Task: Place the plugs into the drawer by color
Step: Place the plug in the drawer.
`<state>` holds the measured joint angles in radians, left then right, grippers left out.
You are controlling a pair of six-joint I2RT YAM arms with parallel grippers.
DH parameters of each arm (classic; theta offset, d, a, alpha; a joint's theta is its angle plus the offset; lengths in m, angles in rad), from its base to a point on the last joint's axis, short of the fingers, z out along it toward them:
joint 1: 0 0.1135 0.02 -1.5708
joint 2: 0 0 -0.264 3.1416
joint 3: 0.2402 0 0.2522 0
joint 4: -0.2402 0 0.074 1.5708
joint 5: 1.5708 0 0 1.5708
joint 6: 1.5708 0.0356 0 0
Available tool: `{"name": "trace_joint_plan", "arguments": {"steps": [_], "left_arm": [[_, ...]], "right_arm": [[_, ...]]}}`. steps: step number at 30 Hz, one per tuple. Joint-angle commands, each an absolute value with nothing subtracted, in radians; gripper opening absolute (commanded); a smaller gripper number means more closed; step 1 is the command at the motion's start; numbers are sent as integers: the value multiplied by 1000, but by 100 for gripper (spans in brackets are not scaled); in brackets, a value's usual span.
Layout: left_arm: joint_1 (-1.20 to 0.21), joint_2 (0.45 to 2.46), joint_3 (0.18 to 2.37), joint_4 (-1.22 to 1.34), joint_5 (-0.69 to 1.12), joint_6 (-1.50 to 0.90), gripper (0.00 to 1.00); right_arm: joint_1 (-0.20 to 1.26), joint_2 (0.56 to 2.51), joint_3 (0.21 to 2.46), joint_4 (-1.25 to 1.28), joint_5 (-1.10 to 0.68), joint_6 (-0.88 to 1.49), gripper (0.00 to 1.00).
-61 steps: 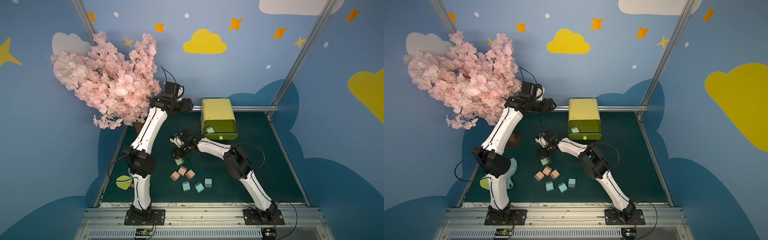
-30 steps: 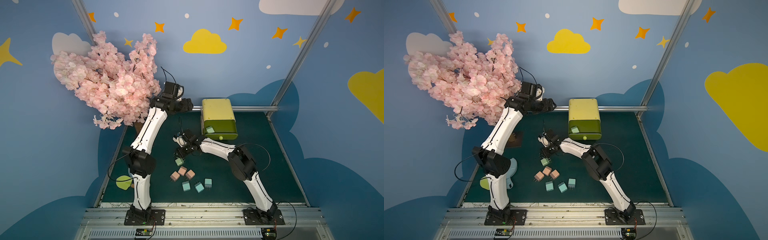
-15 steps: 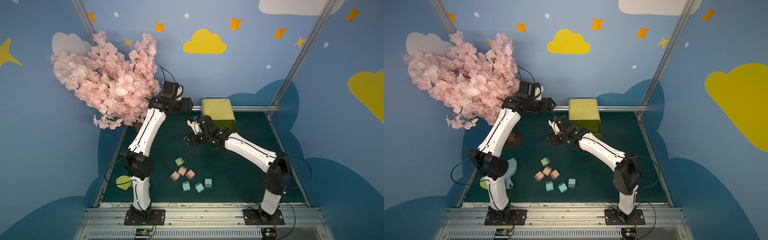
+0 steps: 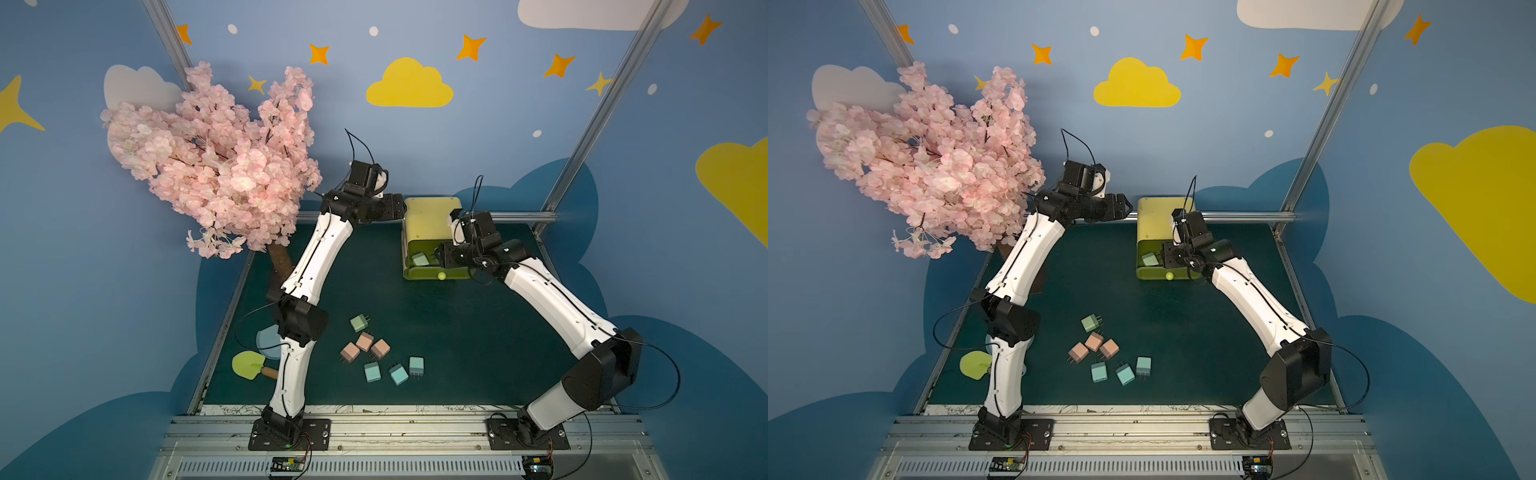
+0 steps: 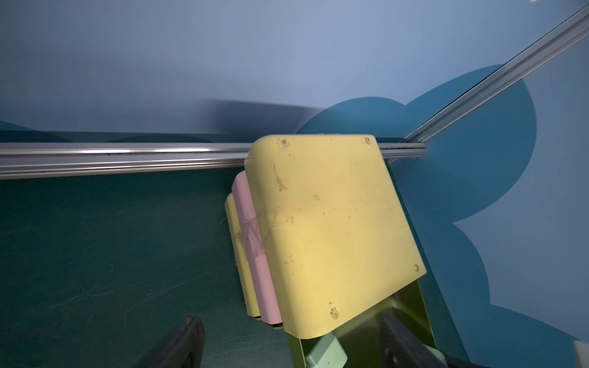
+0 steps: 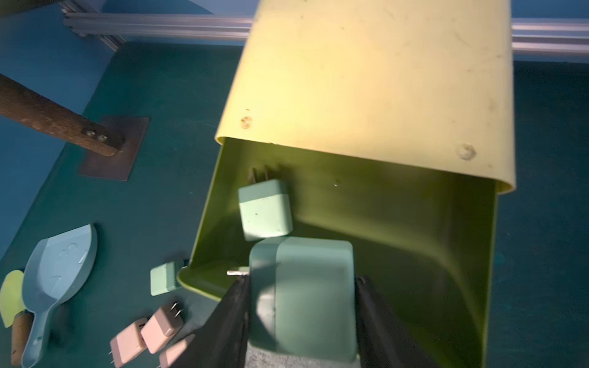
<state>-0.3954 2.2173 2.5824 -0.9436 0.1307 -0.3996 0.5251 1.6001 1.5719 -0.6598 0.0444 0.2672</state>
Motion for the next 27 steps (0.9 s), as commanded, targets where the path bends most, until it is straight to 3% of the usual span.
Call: {"name": "trace_joint_plan", "arguments": {"steps": [1, 27], "left_arm": [[-396, 2242, 2614, -994, 144, -395, 87], [-396, 2241, 2573, -1006, 132, -381, 86]], "right_arm": [[517, 1634, 1628, -742, 74, 257, 42], [517, 1836, 1755, -763, 120, 239, 45]]}}
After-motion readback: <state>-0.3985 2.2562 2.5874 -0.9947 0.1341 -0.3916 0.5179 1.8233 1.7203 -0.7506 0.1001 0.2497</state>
